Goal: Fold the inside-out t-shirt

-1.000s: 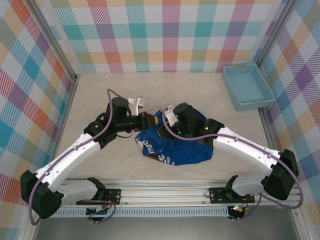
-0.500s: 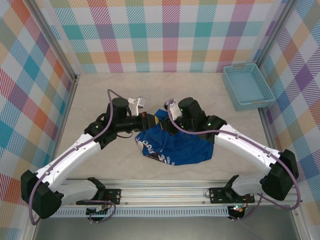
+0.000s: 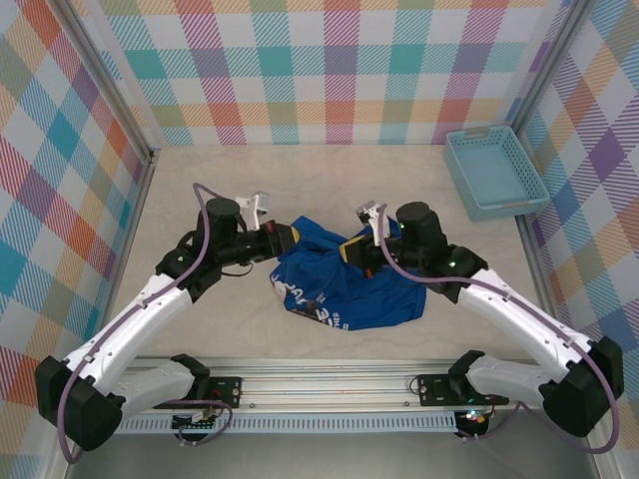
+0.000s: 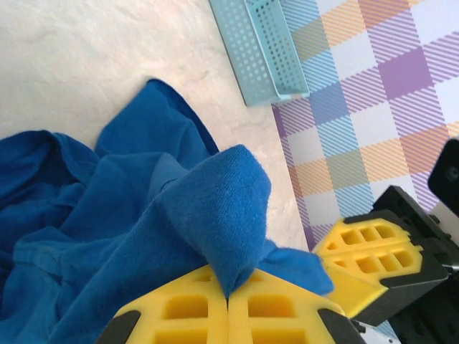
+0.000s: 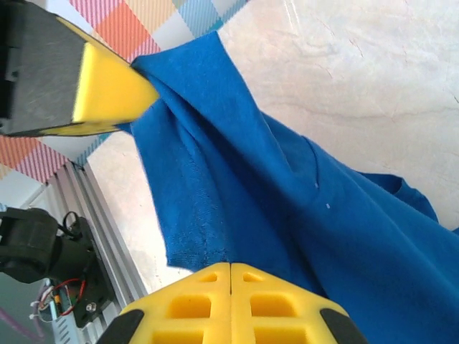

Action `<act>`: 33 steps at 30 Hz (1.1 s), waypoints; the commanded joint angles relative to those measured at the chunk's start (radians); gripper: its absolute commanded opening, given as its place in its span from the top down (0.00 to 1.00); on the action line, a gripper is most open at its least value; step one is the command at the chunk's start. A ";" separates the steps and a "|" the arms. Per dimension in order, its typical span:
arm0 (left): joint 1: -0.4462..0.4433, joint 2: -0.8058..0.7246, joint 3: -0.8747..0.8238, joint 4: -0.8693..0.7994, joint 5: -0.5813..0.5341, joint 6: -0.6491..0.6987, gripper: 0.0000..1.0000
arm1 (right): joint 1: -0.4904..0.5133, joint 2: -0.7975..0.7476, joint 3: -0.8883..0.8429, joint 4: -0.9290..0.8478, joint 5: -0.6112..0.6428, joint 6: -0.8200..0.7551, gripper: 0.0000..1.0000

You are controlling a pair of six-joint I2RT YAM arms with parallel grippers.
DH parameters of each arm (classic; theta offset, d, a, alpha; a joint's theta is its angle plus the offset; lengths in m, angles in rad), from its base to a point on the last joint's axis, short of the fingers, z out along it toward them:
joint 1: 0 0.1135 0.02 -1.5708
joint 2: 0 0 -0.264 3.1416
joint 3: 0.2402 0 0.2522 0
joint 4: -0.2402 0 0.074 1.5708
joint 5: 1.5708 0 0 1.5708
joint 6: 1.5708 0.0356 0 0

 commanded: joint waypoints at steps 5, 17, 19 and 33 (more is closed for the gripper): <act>0.023 -0.027 -0.019 0.039 0.000 -0.009 1.00 | -0.041 -0.052 -0.070 0.111 -0.116 0.042 1.00; 0.024 -0.017 -0.014 0.082 0.066 -0.020 1.00 | 0.093 0.027 0.044 -0.035 0.072 -0.146 0.57; 0.023 -0.011 -0.013 0.082 0.067 -0.021 1.00 | 0.136 0.048 0.057 -0.027 0.061 -0.176 0.57; 0.025 -0.006 -0.011 0.080 0.074 -0.027 1.00 | 0.301 0.159 0.165 -0.053 0.247 -0.378 0.53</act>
